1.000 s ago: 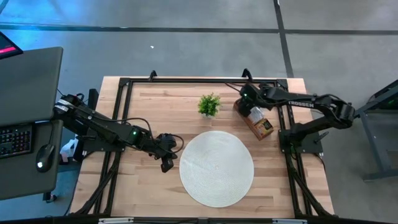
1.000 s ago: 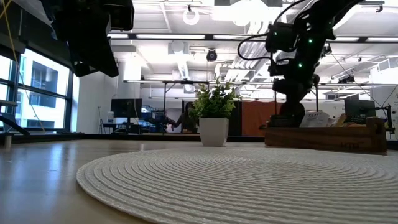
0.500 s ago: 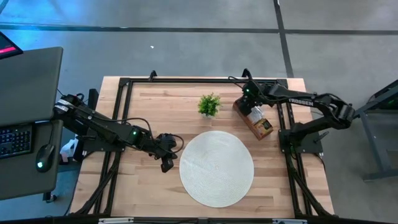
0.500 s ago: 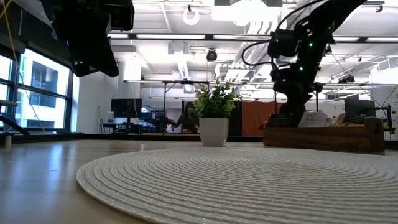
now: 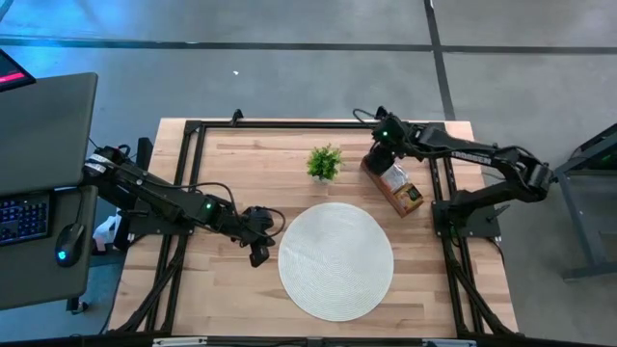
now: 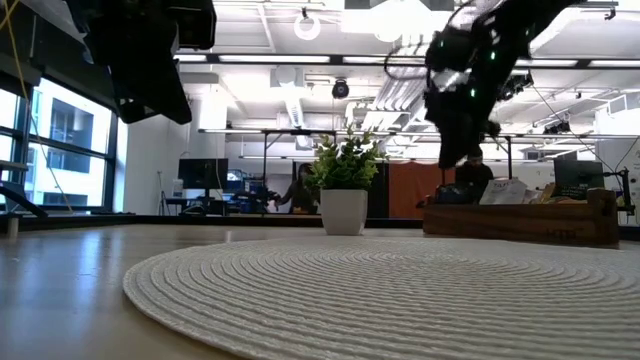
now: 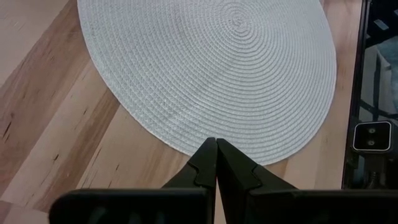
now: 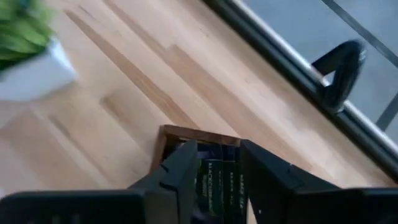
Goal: Pick & Place Tea
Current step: Return to Home Position
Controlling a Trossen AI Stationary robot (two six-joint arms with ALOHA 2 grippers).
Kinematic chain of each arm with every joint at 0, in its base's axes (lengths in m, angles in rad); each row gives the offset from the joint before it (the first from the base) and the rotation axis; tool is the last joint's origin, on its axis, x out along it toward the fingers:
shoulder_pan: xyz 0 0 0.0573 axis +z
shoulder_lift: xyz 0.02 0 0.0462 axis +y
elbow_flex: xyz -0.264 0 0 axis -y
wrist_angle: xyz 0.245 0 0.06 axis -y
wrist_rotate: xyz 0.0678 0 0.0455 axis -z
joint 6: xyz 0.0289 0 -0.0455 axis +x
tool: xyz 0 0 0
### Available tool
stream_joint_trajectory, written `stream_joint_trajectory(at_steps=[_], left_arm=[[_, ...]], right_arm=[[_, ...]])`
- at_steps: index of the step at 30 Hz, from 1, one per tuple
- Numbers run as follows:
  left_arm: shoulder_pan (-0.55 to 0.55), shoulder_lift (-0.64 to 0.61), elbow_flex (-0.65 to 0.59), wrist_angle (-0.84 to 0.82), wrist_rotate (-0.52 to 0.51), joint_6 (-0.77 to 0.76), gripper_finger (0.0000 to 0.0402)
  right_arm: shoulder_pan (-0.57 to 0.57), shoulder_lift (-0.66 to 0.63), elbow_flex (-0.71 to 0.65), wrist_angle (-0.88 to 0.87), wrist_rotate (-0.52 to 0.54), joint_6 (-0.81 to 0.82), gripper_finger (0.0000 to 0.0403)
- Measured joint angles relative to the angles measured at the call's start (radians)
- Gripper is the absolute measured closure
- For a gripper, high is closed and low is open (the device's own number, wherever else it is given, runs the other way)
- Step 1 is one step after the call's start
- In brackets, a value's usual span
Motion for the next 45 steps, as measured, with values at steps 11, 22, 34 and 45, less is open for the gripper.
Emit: stream_joint_trajectory(at_steps=[11,22,34,45], left_arm=[[0.107,-0.164,0.123,-0.210,-0.167,0.154,0.0397],[-0.005,-0.581,0.060,-0.472,-0.584,0.213,0.0397],[-0.003,-0.967,-0.324,-0.291,-0.689,0.270,0.0397],[-0.003,-1.122,-0.605,0.154,-0.523,0.658,0.0397]], right_arm=[[0.181,-0.343,0.131,-0.191,-0.044,-0.102,0.0277],[0.305,-0.885,-0.405,0.228,-0.233,-0.119,0.0284],[0.304,-1.270,-0.658,0.389,-0.335,-0.089,0.0284],[0.319,-1.290,-0.659,0.454,-0.391,-0.011,0.0284]])
